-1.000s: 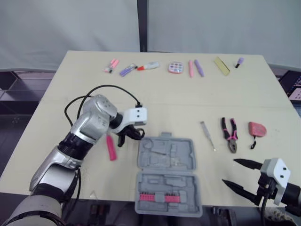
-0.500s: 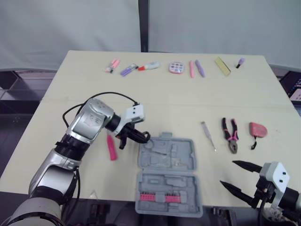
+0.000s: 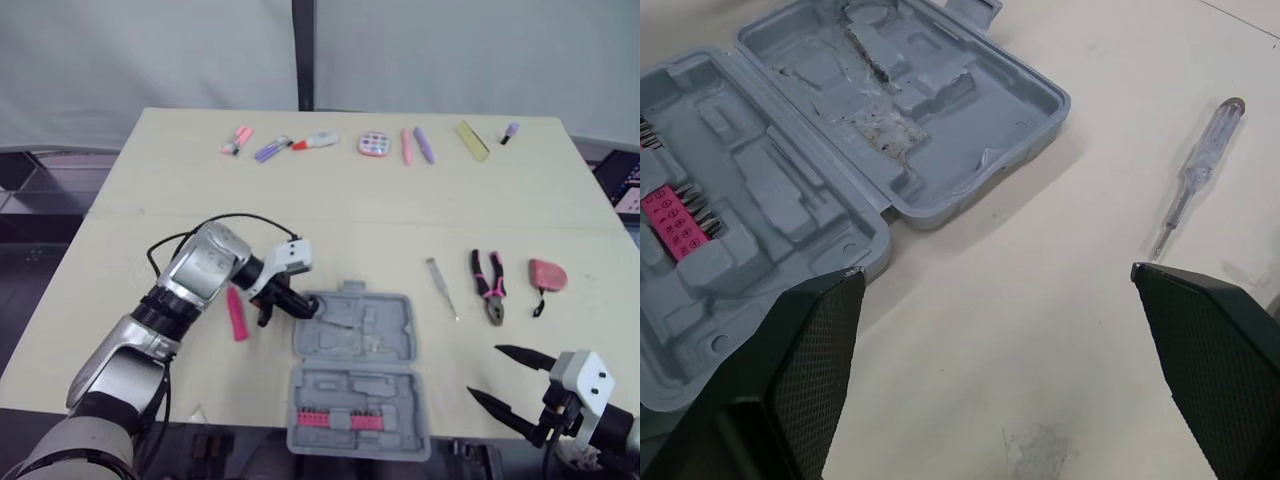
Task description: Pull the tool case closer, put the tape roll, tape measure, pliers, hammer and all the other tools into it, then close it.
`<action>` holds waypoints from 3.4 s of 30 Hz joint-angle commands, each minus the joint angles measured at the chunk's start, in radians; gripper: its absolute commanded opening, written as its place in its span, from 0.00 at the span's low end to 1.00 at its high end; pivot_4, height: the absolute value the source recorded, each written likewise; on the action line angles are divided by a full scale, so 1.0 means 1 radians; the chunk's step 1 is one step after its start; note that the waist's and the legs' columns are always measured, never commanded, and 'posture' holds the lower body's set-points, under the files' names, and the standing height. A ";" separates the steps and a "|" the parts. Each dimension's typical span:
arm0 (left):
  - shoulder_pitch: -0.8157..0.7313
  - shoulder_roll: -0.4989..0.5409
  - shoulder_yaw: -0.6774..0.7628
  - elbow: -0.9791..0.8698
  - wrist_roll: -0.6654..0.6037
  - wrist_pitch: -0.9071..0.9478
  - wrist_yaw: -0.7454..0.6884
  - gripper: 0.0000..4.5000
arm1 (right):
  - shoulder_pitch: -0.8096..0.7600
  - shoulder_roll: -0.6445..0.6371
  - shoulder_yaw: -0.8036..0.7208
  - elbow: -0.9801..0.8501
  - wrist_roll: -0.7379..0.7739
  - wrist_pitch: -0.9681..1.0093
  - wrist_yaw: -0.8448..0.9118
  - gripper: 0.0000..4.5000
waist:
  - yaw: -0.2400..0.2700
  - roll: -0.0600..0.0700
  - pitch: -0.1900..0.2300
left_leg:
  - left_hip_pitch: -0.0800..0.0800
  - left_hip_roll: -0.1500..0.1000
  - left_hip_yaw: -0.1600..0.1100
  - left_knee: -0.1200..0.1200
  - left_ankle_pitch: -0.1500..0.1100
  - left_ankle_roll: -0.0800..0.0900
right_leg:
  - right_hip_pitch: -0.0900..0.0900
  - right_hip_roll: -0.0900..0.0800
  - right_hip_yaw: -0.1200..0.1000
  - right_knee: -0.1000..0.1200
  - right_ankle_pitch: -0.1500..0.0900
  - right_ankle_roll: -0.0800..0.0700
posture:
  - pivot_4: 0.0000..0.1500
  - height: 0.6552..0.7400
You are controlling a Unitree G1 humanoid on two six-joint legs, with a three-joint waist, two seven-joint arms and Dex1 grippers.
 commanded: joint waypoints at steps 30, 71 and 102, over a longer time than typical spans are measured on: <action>-0.083 -0.066 -0.053 0.176 0.095 -0.176 0.031 0.01 | 0.047 0.042 -0.013 -0.056 -0.008 -0.025 -0.028 1.00 | -0.002 0.000 0.000 | 0.000 0.000 0.000 0.000 0.000 0.000 | 0.000 0.000 0.000 0.000 0.000 0.000 | 1.00 0.69; 0.158 0.027 0.269 -0.057 -0.123 -0.166 0.105 0.65 | 0.040 0.077 -0.021 -0.053 0.040 -0.065 -0.023 1.00 | -0.015 0.001 -0.001 | 0.001 0.001 0.000 0.000 0.000 0.000 | 0.000 -0.002 0.002 0.001 0.000 0.000 | 1.00 0.69; 0.273 -0.098 0.280 0.118 -0.082 -0.684 0.270 0.34 | 0.004 0.054 -0.005 -0.027 0.036 -0.072 -0.003 1.00 | -0.021 0.001 -0.001 | 0.002 0.000 -0.001 0.000 0.000 0.000 | 0.000 -0.001 -0.001 0.002 0.000 0.000 | 1.00 0.69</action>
